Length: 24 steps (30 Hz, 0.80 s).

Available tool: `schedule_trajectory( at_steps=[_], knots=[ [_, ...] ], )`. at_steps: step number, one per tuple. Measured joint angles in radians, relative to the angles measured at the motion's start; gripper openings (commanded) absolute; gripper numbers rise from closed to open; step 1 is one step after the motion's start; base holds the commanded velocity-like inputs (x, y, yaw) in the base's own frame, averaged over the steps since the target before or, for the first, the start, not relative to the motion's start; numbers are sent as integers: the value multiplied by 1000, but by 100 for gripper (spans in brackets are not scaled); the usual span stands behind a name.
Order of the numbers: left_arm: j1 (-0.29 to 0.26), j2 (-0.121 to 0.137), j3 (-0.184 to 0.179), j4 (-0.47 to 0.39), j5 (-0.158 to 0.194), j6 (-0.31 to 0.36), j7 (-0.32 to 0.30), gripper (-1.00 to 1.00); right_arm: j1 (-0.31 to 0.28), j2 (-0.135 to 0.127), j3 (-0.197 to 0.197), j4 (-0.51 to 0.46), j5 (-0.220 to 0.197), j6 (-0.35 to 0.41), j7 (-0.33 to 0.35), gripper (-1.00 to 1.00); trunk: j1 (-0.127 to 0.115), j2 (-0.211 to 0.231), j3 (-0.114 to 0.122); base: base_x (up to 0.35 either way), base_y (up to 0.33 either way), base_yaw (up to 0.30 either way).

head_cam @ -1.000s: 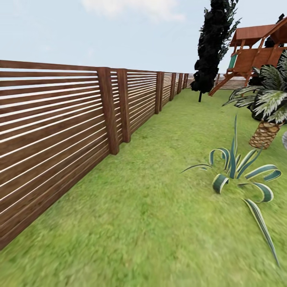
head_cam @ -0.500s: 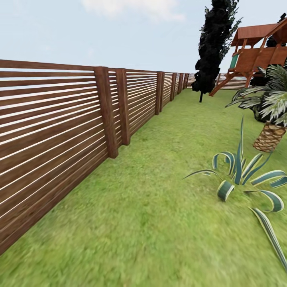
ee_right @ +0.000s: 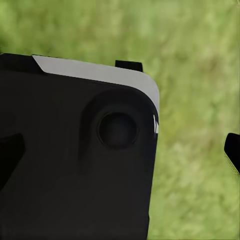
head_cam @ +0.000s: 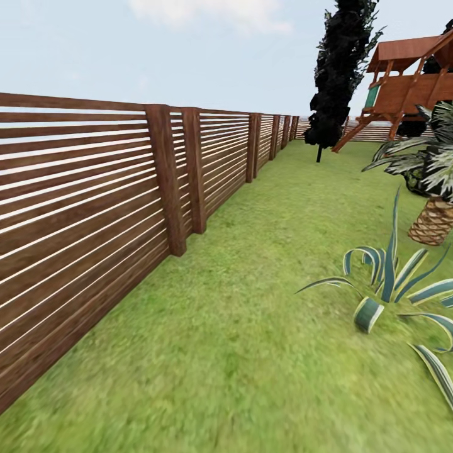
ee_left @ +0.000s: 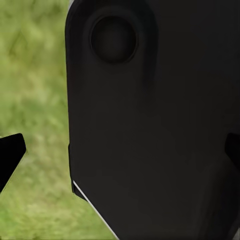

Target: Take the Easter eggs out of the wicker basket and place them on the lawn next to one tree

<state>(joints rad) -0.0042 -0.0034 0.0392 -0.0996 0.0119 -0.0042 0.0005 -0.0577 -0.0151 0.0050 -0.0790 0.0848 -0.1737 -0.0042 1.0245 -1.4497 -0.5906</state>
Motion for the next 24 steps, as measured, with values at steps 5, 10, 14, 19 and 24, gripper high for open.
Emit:
schedule_trajectory(
  at_steps=[5, 10, 14, 19, 24],
  knots=[
    [0, 0, 0, 0, 0, 0, 0, 100, 0, 0, 0, 0, 0, 0, 0, 100, 0, 0, 0, 325, 75, 0],
    [0, 0, 0, 0, 0, 0, 0, 100, 0, 0, 0, 0, 0, 0, 0, 100, 0, 0, 0, 325, 99, 0],
    [0, 0, 0, 0, 0, 0, 0, 100, 0, 0, 0, 0, 0, 0, 0, 100, 0, 0, 0, 325, 131, -14],
    [0, 1, 0, 0, 1, 0, 0, 100, 0, 0, 0, 0, 0, 0, 1, 100, 0, 0, 0, 325, 138, -237],
    [0, 1, 0, 0, 0, 0, 0, 100, 0, 0, 0, 0, 0, 0, 1, 100, 0, 0, 0, 325, 146, -289]
  ],
)
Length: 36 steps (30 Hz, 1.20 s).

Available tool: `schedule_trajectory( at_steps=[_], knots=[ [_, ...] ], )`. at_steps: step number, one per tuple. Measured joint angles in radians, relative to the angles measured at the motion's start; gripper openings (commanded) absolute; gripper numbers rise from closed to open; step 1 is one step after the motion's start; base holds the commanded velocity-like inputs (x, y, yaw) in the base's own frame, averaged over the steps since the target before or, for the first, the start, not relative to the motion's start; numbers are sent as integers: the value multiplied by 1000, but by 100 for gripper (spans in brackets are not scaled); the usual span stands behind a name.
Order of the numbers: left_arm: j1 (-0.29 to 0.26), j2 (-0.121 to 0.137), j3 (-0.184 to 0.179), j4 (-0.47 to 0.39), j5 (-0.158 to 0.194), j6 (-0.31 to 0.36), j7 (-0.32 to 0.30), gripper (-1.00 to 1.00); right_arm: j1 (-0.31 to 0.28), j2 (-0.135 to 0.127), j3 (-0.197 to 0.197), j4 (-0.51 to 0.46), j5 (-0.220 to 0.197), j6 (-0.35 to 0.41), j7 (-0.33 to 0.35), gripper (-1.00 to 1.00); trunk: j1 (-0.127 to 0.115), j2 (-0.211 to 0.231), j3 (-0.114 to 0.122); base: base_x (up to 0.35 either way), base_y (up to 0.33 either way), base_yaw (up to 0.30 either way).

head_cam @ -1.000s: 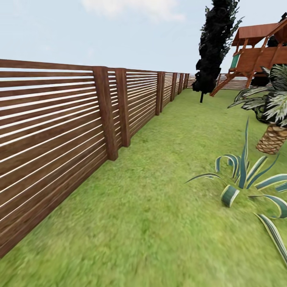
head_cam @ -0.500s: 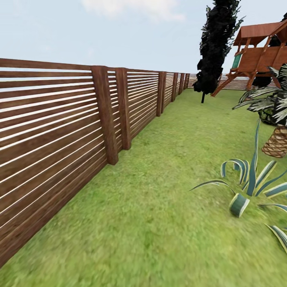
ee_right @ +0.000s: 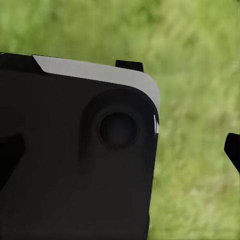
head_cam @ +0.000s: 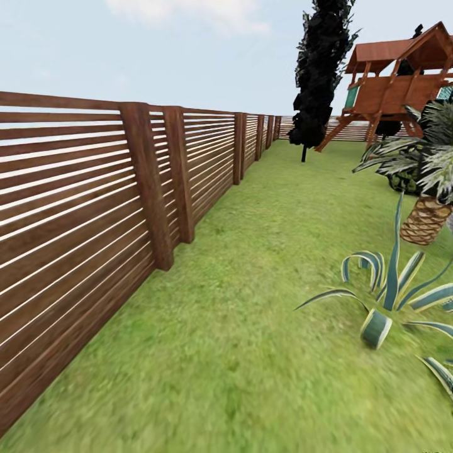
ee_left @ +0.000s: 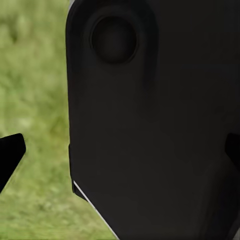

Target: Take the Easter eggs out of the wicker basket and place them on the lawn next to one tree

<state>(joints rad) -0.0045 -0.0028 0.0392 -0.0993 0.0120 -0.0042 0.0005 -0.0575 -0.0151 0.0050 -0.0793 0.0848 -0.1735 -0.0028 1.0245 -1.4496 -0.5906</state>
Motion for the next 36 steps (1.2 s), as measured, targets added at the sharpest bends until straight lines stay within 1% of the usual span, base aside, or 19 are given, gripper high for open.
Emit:
schedule_trajectory(
  at_steps=[12, 36],
  knots=[
    [0, 0, 0, 0, 0, 0, 0, 100, 0, 0, 0, 0, 0, 0, 0, 100, 0, 0, 0, 319, 178, -276],
    [0, 0, 0, 0, 0, 0, 0, 100, 0, 0, 0, 0, 0, 0, 0, 100, 0, 0, 0, 285, 225, -11]
  ],
)
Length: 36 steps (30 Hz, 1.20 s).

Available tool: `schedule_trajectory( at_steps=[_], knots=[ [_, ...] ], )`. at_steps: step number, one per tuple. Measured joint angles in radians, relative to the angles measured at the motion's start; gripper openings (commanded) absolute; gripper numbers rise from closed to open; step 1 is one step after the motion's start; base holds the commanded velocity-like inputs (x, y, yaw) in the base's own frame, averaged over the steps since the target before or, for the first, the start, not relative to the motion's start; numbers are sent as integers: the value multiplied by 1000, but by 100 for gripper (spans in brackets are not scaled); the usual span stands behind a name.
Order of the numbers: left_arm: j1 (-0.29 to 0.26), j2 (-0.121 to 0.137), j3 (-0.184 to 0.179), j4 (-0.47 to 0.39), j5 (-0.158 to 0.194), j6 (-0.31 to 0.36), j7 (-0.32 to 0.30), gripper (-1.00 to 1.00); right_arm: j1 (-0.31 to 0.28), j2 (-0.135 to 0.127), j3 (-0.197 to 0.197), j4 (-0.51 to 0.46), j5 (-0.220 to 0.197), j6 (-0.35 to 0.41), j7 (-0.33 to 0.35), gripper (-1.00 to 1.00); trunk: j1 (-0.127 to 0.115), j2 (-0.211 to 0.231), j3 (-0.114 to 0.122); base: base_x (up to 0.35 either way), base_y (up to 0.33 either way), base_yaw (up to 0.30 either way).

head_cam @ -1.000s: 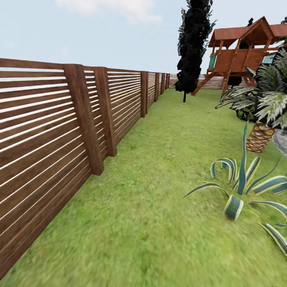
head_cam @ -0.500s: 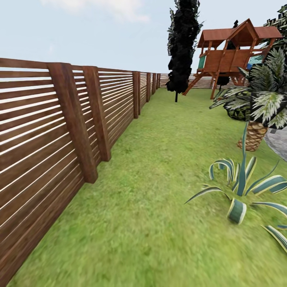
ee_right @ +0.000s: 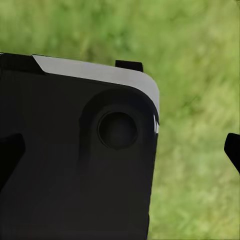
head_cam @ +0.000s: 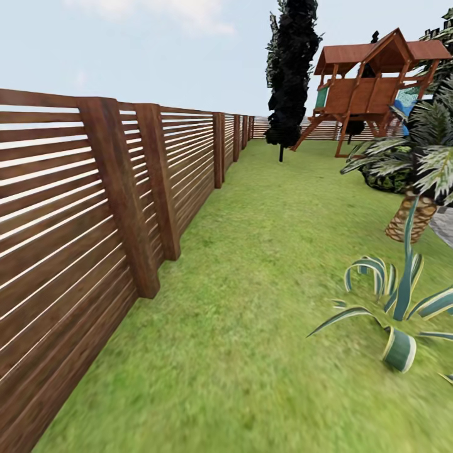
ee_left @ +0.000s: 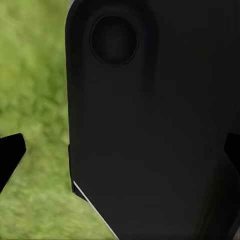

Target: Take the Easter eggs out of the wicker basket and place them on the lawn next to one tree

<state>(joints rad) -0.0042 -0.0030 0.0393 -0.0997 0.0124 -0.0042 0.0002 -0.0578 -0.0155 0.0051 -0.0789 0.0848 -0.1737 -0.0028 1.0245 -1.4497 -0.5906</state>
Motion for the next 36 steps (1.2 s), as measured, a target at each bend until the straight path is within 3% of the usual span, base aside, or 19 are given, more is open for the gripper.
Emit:
schedule_trajectory(
  at_steps=[9, 21, 36],
  knots=[
    [0, 0, 0, 0, 0, 0, 1, 100, 0, 0, 0, 0, 0, 0, 0, 100, 0, 0, 0, 323, 65, -19],
    [0, 0, 0, 0, 0, 0, 1, 100, 0, 0, 0, 0, 0, 0, 0, 100, 0, 0, 0, 332, 1, -230],
    [0, 0, 0, 0, -1, 0, 1, 100, 0, -2, -1, 2, 0, 0, 0, 100, 0, 0, 0, 333, 0, -9]
  ],
)
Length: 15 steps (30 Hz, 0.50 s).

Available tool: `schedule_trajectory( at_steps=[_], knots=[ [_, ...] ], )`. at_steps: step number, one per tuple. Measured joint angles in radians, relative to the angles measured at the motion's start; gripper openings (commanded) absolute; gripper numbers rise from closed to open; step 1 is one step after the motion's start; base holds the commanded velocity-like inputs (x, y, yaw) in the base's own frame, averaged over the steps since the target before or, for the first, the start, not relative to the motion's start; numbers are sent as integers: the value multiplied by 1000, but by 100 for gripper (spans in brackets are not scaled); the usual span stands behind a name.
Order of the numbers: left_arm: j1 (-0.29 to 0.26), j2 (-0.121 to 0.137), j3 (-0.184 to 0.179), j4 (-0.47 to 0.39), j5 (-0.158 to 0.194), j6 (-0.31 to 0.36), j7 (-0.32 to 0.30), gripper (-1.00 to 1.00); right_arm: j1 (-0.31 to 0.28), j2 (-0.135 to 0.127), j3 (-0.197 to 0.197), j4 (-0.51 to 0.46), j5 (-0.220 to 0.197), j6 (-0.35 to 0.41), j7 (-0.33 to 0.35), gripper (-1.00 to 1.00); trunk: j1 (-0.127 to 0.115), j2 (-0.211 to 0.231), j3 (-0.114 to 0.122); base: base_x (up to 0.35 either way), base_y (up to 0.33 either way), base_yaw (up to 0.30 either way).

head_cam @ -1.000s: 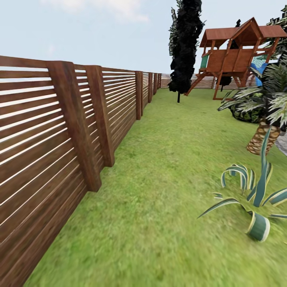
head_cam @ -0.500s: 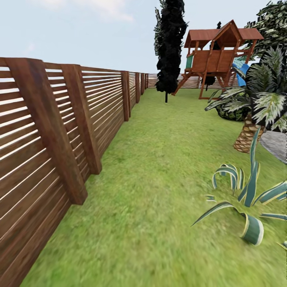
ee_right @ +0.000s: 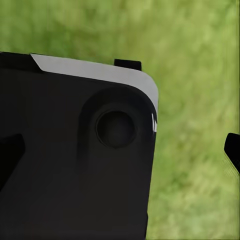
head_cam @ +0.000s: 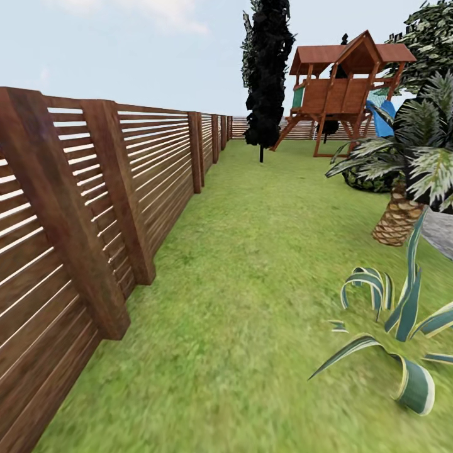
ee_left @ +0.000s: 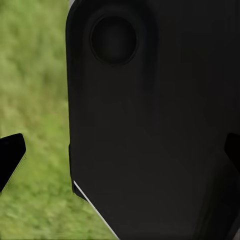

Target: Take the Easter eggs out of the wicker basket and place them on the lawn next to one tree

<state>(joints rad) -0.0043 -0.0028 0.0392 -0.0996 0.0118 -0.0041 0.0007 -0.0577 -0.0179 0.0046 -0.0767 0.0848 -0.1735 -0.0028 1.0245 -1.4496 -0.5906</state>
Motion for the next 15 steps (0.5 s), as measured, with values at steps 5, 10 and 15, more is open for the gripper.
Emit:
schedule_trajectory(
  at_steps=[5, 10, 15],
  knots=[
    [0, 0, 0, 0, 0, 0, 0, 100, 0, 1, 0, -1, 0, 0, 0, 100, 0, 0, 0, 333, 27, 0],
    [0, 0, 0, 0, 1, 0, 0, 100, 0, 1, 0, -1, 0, 0, 0, 100, 0, 0, 0, 330, 149, 0],
    [0, 0, 0, 0, 1, 0, 0, 100, 0, 3, 0, -1, 0, 0, 0, 100, 0, 0, 0, 327, 175, 53]
  ],
)
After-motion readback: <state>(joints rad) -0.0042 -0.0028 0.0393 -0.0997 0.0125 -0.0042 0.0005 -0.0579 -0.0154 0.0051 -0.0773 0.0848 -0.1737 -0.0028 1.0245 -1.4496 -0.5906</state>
